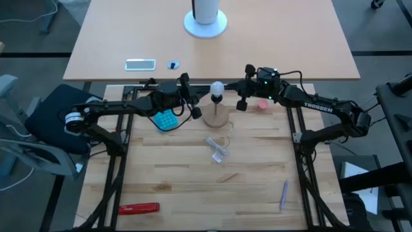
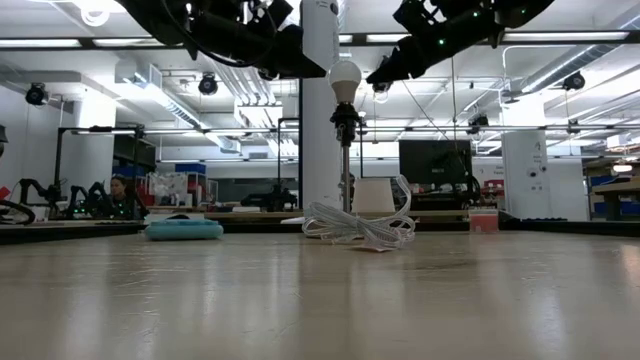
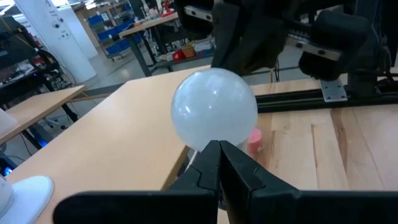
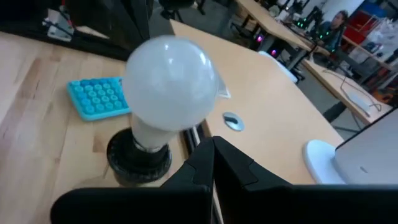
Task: Screw lightbulb
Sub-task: Insert the light bulb into the desk lamp
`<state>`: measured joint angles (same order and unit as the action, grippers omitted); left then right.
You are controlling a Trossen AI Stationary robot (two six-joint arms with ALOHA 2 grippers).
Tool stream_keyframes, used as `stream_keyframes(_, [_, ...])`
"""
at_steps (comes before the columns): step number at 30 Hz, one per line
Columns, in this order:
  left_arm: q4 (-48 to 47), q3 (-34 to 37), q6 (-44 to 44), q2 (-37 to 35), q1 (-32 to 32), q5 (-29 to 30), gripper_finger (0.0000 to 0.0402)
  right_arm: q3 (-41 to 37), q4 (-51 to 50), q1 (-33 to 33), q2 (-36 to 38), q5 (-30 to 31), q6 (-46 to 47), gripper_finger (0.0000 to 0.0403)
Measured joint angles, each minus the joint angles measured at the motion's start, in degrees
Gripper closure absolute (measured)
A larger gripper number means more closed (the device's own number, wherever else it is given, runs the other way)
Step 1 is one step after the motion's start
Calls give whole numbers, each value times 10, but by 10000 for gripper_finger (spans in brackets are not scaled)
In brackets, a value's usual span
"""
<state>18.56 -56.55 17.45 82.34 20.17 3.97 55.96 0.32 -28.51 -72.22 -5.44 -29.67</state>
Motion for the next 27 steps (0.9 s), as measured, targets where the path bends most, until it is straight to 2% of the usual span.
stream_keyframes(7, [52, 0, 1, 20, 0, -3, 401, 0, 16, 4, -11, -18, 0, 403])
stream_keyframes(11, [54, 0, 0, 24, 0, -2, 401, 0, 19, 4, -11, -48, 2, 403])
stream_keyframes(15, [56, 0, 0, 26, 1, 2, 401, 0, 15, 5, -11, -52, 2, 403])
stream_keyframes(19, [56, 0, -2, 26, 1, 33, 401, 0, 9, 5, -10, -56, 0, 403])
stream_keyframes(21, [52, 0, -2, 27, 0, 56, 401, 0, -2, 5, -9, -55, 0, 403])
stream_keyframes(27, [35, 0, -2, 8, -1, 60, 401, 0, -11, 4, -1, -5, 0, 403])
